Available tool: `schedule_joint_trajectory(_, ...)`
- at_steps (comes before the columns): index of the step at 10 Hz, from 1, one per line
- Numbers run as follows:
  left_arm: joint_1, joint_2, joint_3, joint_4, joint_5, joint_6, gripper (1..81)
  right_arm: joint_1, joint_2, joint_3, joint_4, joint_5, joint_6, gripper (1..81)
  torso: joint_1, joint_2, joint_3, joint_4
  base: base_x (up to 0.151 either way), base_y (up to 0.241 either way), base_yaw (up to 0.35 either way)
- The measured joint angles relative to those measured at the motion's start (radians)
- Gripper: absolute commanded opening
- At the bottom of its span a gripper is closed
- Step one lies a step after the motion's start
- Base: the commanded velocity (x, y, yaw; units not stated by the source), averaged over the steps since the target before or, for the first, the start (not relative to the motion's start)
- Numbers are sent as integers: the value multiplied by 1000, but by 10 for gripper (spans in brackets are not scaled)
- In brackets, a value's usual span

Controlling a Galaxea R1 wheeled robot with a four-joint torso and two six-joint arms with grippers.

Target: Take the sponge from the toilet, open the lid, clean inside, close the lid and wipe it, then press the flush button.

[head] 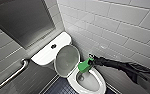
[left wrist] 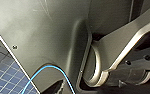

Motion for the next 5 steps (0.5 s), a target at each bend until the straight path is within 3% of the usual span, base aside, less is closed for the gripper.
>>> schedule_joint_trajectory(2, 3, -3, 0, 0, 2, 0, 811, -91, 14, -129, -43, 65, -8, 10, 0, 0, 0, 0, 0, 0, 0)
schedule_joint_trajectory(5, 6, -3, 0, 0, 6, 0, 811, -132, 69, -224, -92, 145, -12, 10, 0, 0, 0, 0, 0, 0, 0)
